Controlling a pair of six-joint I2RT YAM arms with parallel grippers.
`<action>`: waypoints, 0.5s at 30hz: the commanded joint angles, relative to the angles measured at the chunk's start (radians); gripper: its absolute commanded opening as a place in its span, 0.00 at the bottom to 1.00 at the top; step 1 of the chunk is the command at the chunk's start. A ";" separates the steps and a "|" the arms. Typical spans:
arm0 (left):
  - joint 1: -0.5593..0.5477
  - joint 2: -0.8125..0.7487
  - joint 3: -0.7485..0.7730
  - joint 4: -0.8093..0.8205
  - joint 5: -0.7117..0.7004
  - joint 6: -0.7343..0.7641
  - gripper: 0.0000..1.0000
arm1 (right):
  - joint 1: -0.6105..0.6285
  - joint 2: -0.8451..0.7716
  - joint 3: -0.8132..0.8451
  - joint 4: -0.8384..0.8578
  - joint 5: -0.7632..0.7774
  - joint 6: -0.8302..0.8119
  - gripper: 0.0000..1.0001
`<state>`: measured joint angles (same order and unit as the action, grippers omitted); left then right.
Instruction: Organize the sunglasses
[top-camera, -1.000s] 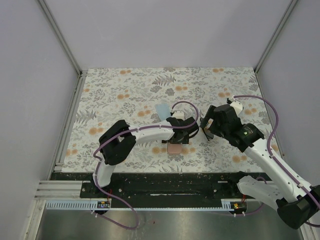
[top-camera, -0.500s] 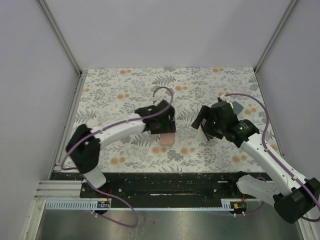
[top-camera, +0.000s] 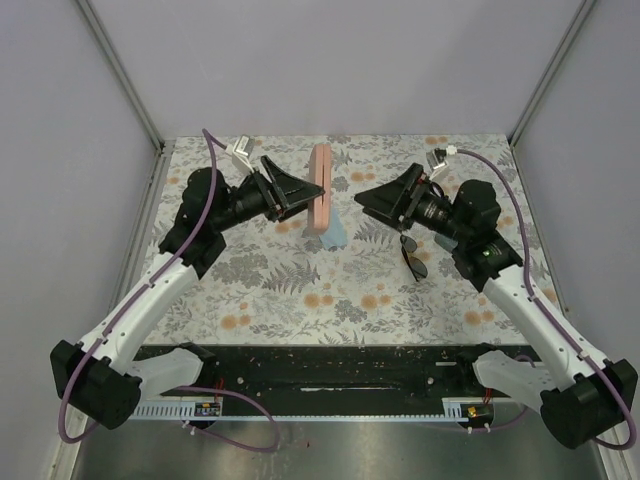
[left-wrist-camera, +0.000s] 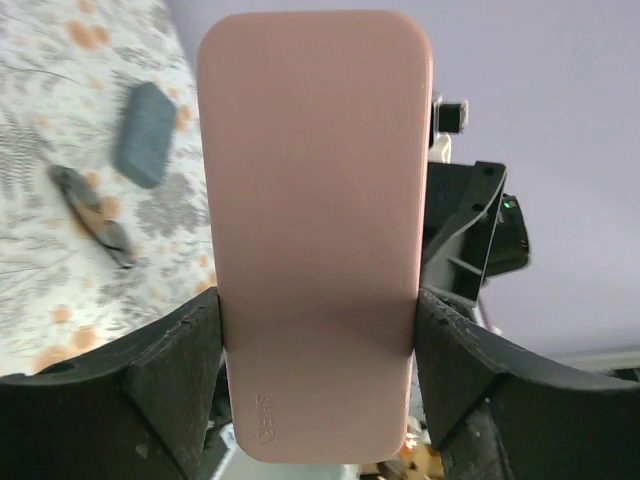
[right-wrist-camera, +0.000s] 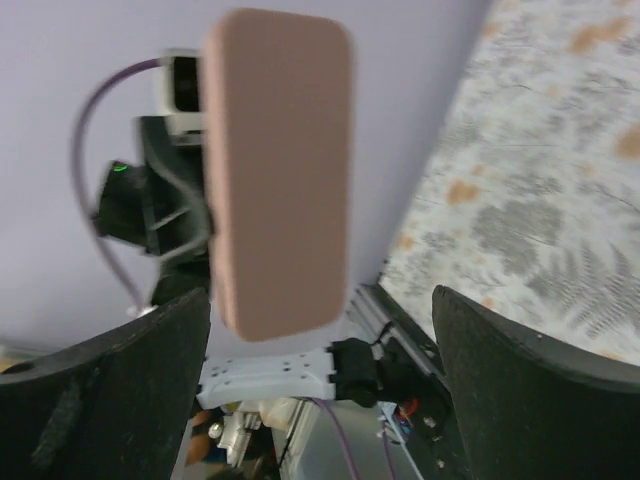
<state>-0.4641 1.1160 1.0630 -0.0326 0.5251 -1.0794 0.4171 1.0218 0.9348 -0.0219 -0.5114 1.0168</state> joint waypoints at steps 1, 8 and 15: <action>0.009 -0.001 -0.034 0.368 0.199 -0.250 0.45 | -0.003 0.066 0.033 0.561 -0.232 0.239 0.99; 0.007 -0.025 -0.072 0.477 0.219 -0.333 0.45 | -0.003 0.135 0.154 0.490 -0.279 0.229 1.00; -0.010 -0.038 -0.090 0.500 0.217 -0.344 0.45 | 0.000 0.141 0.157 0.451 -0.276 0.200 1.00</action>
<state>-0.4637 1.1183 0.9688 0.3393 0.7197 -1.3781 0.4168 1.1625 1.0554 0.3996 -0.7532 1.2247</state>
